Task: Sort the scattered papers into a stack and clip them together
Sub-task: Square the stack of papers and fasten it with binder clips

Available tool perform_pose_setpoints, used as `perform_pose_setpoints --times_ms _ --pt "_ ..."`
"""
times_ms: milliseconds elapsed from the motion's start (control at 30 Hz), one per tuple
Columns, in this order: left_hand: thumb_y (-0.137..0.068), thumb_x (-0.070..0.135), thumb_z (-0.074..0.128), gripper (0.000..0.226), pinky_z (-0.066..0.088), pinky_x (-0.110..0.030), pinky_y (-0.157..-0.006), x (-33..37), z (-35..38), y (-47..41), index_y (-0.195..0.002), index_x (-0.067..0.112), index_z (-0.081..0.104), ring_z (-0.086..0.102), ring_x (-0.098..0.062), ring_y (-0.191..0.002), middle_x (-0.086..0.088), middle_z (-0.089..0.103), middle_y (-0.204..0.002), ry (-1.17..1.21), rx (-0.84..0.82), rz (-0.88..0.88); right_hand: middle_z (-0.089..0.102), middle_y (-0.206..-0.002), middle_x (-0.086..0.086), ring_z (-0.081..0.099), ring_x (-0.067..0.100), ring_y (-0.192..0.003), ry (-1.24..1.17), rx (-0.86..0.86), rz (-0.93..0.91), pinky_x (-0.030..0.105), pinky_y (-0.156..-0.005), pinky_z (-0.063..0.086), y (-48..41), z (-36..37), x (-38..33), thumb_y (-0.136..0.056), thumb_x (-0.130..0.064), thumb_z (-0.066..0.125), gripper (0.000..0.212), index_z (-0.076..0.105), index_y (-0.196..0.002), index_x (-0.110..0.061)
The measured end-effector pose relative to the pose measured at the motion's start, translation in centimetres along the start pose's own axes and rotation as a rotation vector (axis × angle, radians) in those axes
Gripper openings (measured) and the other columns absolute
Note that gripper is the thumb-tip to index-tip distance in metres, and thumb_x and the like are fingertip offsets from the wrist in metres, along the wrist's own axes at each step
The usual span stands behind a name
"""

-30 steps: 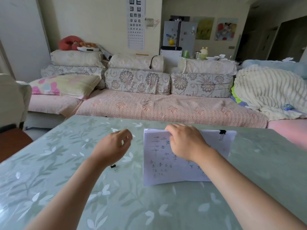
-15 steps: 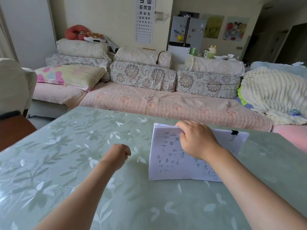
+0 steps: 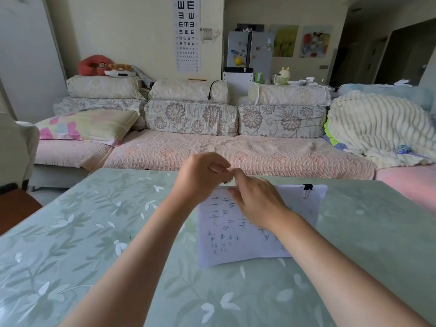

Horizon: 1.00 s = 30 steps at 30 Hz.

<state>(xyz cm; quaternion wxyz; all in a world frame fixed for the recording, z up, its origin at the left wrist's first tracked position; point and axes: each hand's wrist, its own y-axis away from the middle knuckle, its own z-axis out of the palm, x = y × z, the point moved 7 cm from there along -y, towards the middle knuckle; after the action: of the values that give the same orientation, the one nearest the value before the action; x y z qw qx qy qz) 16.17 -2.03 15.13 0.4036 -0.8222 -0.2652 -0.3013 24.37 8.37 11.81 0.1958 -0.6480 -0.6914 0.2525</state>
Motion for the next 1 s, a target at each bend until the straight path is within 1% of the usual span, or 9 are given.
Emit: perform_pose_setpoints --times_ms 200,367,433,500,600,700,800,867,1000 --pt "-0.067 0.019 0.084 0.026 0.052 -0.029 -0.059 -0.8 1.7 -0.4 -0.080 0.022 0.061 0.062 -0.006 -0.057 0.007 0.071 -0.073 0.028 0.028 -0.053 0.071 -0.084 0.005 0.062 0.029 -0.073 -0.078 0.053 0.009 0.031 -0.063 0.029 0.0 -0.4 0.3 -0.103 -0.034 0.046 0.034 0.043 -0.127 -0.011" --pt "-0.071 0.033 0.082 0.028 0.039 -0.016 -0.050 -0.8 1.4 -0.5 -0.076 0.021 0.058 0.053 -0.003 -0.054 0.009 0.060 -0.068 -0.059 0.064 -0.004 0.070 -0.082 0.006 0.060 0.031 -0.072 -0.090 0.042 0.023 0.032 -0.064 0.025 -0.1 -0.4 0.4 -0.103 -0.033 0.046 0.027 0.048 -0.117 -0.010" --pt "-0.080 0.044 0.073 0.023 0.042 -0.016 -0.059 -0.9 1.6 -0.2 -0.081 0.024 0.062 0.056 0.002 -0.064 0.012 0.063 -0.076 -0.070 -0.011 0.054 0.069 -0.081 0.006 0.060 0.030 -0.070 -0.098 0.036 0.048 0.032 -0.061 0.027 -0.1 -0.2 0.8 -0.102 -0.034 0.045 0.027 0.046 -0.117 -0.011" --pt "-0.081 0.051 0.066 0.026 0.048 -0.021 -0.072 -1.9 1.7 0.4 -0.098 0.032 0.062 0.060 0.000 -0.086 0.016 0.062 -0.099 -0.158 -0.178 0.042 0.065 -0.076 0.001 0.058 0.029 -0.066 -0.099 0.052 0.051 0.031 -0.058 0.029 0.1 0.0 1.0 -0.102 -0.033 0.049 0.024 0.046 -0.114 -0.013" --pt "-0.080 0.035 0.068 0.024 0.050 -0.026 -0.074 -4.0 1.4 1.5 -0.102 0.038 0.059 0.060 -0.009 -0.087 0.017 0.060 -0.097 -0.328 -0.347 -0.051 0.056 -0.076 -0.009 0.054 0.020 -0.061 -0.137 0.079 0.079 0.031 -0.054 0.034 0.2 0.0 1.1 -0.098 -0.033 0.057 0.023 0.049 -0.107 -0.013" --pt "-0.085 0.024 0.061 0.011 0.046 -0.026 -0.063 -4.1 1.3 2.2 -0.090 0.034 0.059 0.057 -0.014 -0.075 0.010 0.061 -0.083 -0.370 -0.296 -0.036 0.056 -0.082 -0.015 0.049 0.006 -0.057 -0.267 0.088 0.134 0.031 -0.056 0.043 0.2 -0.2 1.3 -0.095 -0.031 0.064 0.019 0.053 -0.101 -0.017" --pt "-0.089 0.019 0.054 0.012 0.039 -0.028 -0.061 -3.1 1.7 2.7 -0.100 0.021 0.059 0.051 -0.015 -0.077 0.007 0.058 -0.088 -0.404 -0.197 0.090 0.062 -0.088 -0.018 0.057 0.006 -0.068 -0.378 0.092 0.167 0.031 -0.064 0.048 -0.2 -0.4 0.9 -0.090 -0.031 0.071 0.015 0.061 -0.095 -0.021" --pt "-0.087 0.018 0.054 0.010 0.043 -0.034 -0.062 -2.6 1.8 2.9 -0.097 0.017 0.056 0.053 -0.020 -0.078 0.004 0.056 -0.088 -0.422 -0.126 0.183 0.067 -0.088 -0.015 0.062 0.006 -0.080 -0.438 0.084 0.186 0.029 -0.072 0.051 -0.6 -0.3 0.5 -0.086 -0.029 0.076 0.012 0.066 -0.090 -0.023" --pt "-0.081 0.017 0.057 0.009 0.046 -0.039 -0.057 -2.7 2.0 2.9 -0.089 0.013 0.054 0.052 -0.025 -0.073 0.001 0.056 -0.083 -0.409 -0.075 0.216 0.068 -0.083 -0.014 0.063 0.004 -0.084 -0.461 0.082 0.201 0.027 -0.077 0.052 -1.1 0.0 0.1 -0.078 -0.024 0.082 0.010 0.072 -0.082 -0.025"
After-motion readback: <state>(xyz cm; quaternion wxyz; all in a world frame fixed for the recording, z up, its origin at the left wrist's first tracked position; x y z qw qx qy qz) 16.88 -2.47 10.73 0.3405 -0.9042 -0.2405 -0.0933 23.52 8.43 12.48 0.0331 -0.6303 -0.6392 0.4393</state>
